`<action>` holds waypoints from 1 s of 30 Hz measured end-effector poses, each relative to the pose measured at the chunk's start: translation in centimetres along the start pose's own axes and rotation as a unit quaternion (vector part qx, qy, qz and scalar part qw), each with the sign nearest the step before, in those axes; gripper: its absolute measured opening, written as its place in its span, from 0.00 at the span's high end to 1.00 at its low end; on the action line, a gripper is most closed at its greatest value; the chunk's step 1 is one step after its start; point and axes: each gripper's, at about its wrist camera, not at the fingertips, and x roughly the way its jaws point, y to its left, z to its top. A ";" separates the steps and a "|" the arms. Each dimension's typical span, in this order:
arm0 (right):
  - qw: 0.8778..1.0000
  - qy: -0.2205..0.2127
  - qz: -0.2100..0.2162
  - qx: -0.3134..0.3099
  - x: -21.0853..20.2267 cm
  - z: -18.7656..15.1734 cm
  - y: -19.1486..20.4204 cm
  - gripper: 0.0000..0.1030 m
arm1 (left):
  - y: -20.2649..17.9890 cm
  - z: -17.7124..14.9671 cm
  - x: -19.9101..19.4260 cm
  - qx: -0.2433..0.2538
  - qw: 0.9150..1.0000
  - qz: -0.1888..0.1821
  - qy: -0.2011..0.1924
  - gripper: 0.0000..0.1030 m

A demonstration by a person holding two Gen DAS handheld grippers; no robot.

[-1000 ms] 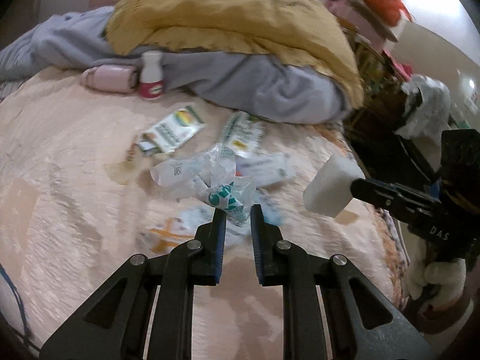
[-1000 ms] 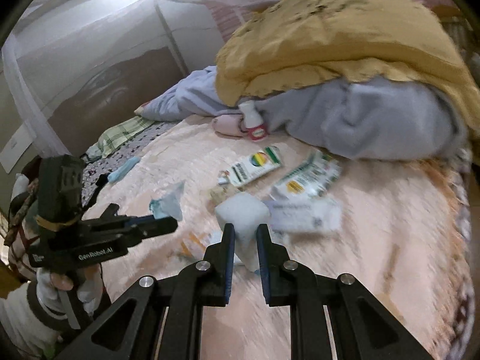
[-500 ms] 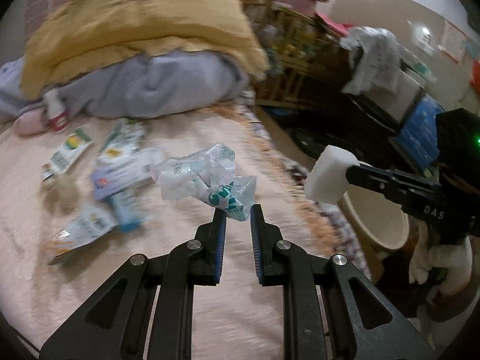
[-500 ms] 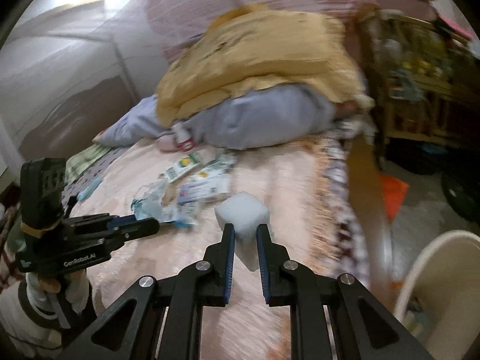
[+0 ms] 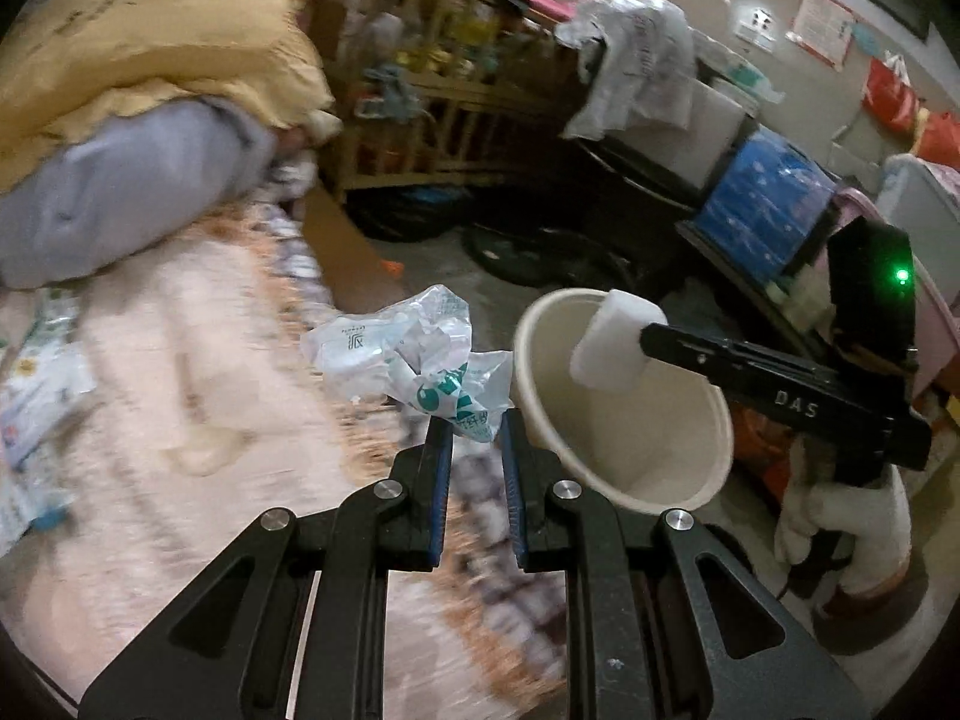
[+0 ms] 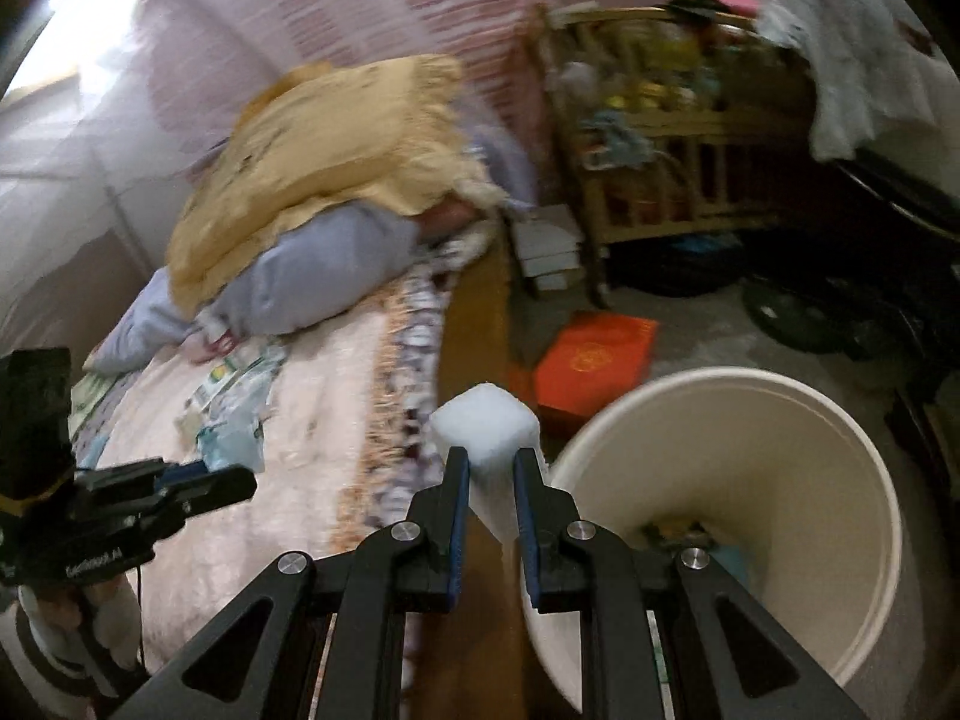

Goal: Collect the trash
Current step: 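Carry the wrapper and foam block over the white bucket and open both tools, then grasp the white-orange snack packet with the left tool while the right grasps the blue-white packet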

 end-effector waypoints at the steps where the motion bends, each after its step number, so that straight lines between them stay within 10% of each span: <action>1: 1.000 -0.001 -0.006 0.007 -0.2 -0.1 -0.8 0.86 | -0.4 0.1 0.6 0.000 1.000 -0.007 0.004 0.87; 13: 0.995 0.005 -0.070 0.069 -0.9 -1.2 -7.1 0.86 | -5.9 0.8 7.5 0.017 0.995 -0.085 0.051 0.86; 17: 0.992 0.000 -0.101 0.080 -0.9 -1.2 -8.0 0.68 | -7.0 0.6 9.2 0.020 0.992 -0.102 0.069 0.78; 20: 0.992 -0.004 -0.099 0.085 -1.2 -1.3 -8.5 0.66 | -7.2 0.3 9.5 0.025 0.992 -0.099 0.073 0.63; 30: 0.994 0.007 -0.070 0.081 0.2 -1.2 -6.8 0.65 | -3.3 -0.7 5.5 0.016 0.998 -0.019 0.057 0.62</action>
